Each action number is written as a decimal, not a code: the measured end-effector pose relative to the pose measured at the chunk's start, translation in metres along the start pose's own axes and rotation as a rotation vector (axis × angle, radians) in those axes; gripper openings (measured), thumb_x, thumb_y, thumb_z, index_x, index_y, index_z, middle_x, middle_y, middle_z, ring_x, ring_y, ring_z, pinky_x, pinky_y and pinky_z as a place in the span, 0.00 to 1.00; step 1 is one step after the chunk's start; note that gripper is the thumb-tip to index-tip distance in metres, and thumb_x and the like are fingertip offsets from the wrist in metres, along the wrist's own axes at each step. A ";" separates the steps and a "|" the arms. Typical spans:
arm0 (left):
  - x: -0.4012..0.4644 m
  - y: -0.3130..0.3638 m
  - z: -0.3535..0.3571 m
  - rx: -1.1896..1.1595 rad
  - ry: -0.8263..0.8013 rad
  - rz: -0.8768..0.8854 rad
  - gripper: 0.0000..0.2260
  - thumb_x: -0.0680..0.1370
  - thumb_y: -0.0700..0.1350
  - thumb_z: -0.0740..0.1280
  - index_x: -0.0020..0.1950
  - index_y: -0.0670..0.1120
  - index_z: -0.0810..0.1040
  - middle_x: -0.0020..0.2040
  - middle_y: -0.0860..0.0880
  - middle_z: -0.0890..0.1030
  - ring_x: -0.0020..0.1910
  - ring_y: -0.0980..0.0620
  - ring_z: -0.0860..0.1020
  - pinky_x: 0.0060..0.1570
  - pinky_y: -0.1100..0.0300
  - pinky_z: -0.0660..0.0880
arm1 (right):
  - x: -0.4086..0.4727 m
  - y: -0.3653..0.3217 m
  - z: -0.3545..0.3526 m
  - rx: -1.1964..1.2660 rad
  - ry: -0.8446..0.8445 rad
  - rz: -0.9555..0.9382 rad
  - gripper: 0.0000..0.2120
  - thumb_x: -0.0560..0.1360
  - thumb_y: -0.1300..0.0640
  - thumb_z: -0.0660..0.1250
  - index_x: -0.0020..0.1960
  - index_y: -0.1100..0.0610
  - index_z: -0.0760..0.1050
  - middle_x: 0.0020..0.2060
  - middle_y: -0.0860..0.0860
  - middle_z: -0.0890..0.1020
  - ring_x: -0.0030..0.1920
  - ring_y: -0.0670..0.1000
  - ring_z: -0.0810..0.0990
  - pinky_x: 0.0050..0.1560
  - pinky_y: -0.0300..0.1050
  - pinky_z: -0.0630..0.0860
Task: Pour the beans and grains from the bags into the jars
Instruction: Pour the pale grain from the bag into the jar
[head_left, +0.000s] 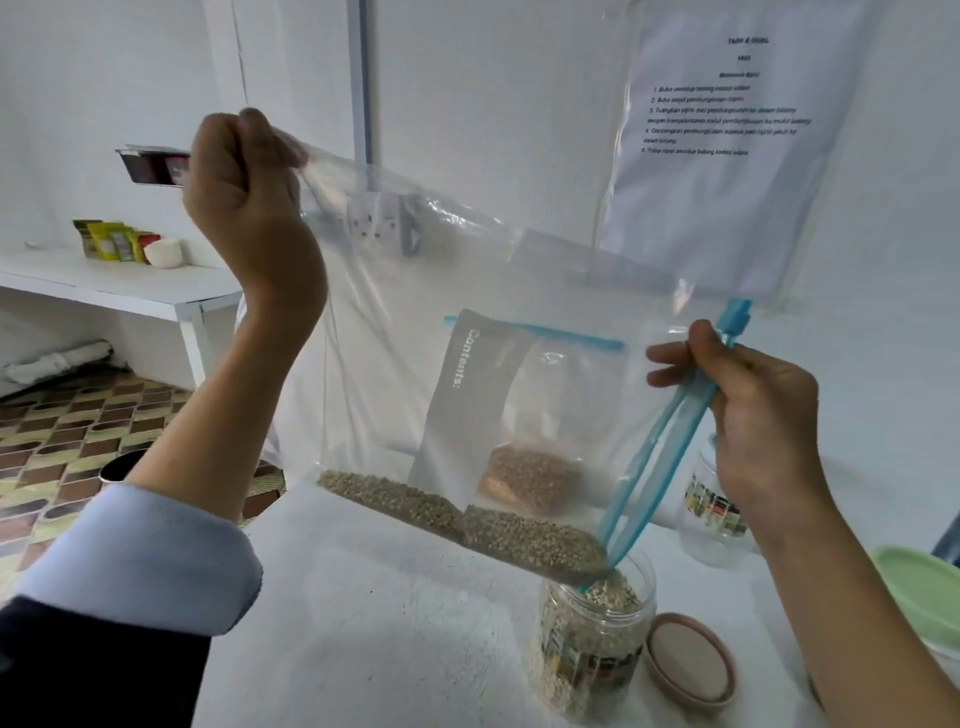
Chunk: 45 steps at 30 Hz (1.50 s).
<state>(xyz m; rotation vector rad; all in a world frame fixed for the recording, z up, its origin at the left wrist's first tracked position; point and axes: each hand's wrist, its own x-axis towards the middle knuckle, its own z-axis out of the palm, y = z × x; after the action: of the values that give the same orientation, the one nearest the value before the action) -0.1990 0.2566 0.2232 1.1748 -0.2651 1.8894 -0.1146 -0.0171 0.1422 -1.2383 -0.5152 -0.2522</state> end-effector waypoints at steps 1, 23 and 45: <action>0.000 0.000 0.000 0.001 -0.001 -0.001 0.15 0.80 0.36 0.56 0.34 0.49 0.66 0.25 0.60 0.73 0.24 0.62 0.65 0.28 0.71 0.60 | 0.000 0.002 0.000 0.003 -0.001 0.009 0.15 0.76 0.53 0.67 0.32 0.52 0.84 0.36 0.51 0.85 0.36 0.53 0.82 0.63 0.56 0.74; 0.000 -0.004 0.001 0.009 -0.004 -0.006 0.15 0.80 0.37 0.57 0.34 0.49 0.66 0.25 0.60 0.73 0.25 0.63 0.65 0.28 0.69 0.61 | -0.007 0.014 -0.010 -0.046 -0.087 0.022 0.09 0.61 0.48 0.72 0.33 0.54 0.84 0.34 0.53 0.85 0.32 0.51 0.82 0.43 0.40 0.80; -0.002 -0.004 0.000 0.024 0.013 0.016 0.16 0.80 0.36 0.56 0.34 0.50 0.65 0.25 0.61 0.74 0.25 0.63 0.66 0.30 0.71 0.61 | 0.002 0.020 -0.002 -0.089 -0.073 0.067 0.05 0.71 0.57 0.71 0.39 0.58 0.82 0.35 0.46 0.86 0.42 0.41 0.82 0.46 0.25 0.72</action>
<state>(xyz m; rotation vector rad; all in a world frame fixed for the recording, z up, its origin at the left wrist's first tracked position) -0.1954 0.2580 0.2205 1.1794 -0.2457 1.9186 -0.1033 -0.0123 0.1265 -1.3525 -0.5285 -0.1751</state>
